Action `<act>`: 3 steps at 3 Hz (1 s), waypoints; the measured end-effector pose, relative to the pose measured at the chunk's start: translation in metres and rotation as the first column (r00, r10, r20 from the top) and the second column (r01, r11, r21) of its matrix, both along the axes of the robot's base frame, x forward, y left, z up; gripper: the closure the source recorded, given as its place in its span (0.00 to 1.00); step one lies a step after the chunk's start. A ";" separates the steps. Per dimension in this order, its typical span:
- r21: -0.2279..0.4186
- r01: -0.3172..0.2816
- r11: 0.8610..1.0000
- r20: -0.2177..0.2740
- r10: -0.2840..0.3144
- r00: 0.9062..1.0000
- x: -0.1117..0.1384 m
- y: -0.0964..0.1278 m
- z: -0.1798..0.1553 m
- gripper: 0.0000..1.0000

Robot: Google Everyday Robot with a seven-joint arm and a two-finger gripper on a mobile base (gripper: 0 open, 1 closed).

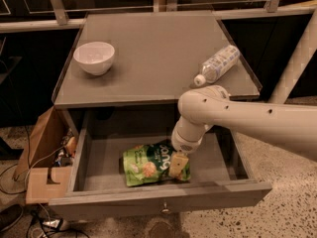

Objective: Pick green rice chip bag from top drawer and place on counter

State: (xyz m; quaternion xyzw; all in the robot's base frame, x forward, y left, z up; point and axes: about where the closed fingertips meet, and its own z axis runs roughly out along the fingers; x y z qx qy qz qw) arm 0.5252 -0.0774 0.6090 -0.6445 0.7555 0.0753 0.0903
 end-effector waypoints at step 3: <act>0.000 0.000 1.000 0.000 0.000 1.000 0.000 0.000 0.000 1.00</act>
Offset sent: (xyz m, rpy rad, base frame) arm 0.0000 0.0000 0.0000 0.0000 0.0000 0.0000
